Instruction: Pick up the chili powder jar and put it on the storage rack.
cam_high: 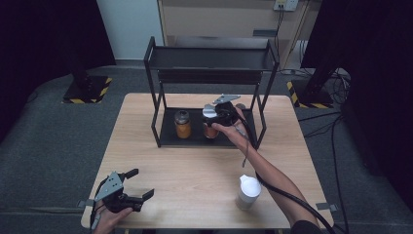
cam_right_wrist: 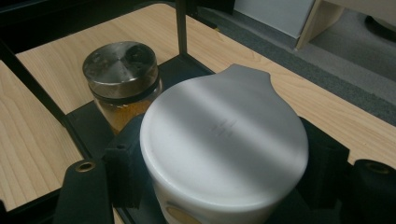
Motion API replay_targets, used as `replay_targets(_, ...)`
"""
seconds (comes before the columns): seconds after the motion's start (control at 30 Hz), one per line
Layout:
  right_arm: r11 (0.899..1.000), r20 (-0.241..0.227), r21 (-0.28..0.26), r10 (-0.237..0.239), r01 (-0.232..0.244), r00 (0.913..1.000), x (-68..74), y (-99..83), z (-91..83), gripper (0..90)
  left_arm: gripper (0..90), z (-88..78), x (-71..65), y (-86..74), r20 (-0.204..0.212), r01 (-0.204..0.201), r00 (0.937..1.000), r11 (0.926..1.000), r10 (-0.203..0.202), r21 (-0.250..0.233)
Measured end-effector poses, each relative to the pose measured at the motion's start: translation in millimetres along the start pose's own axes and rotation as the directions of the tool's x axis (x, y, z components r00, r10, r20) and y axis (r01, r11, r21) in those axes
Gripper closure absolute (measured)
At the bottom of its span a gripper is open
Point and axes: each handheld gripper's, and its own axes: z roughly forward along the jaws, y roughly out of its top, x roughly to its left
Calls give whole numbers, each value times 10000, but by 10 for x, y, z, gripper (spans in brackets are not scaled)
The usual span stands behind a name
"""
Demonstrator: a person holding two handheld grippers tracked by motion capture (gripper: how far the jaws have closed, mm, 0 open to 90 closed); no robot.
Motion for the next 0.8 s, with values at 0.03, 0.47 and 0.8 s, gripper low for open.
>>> replay_targets(0.03,10000,0,-16,60,-60,10000,-7,-11,7,312,17,-2,2,2,-1,-19,10000,10000,19,15)
replay_targets(0.47,9997,85,-24,246,-246,9997,-54,-56,35,311,17,-1,2,2,-20,-16,10000,10000,16,23)
replay_targets(0.8,9993,34,-70,371,-370,9993,-77,-103,47,310,18,1,2,-2,-25,20,10000,10000,-20,0)
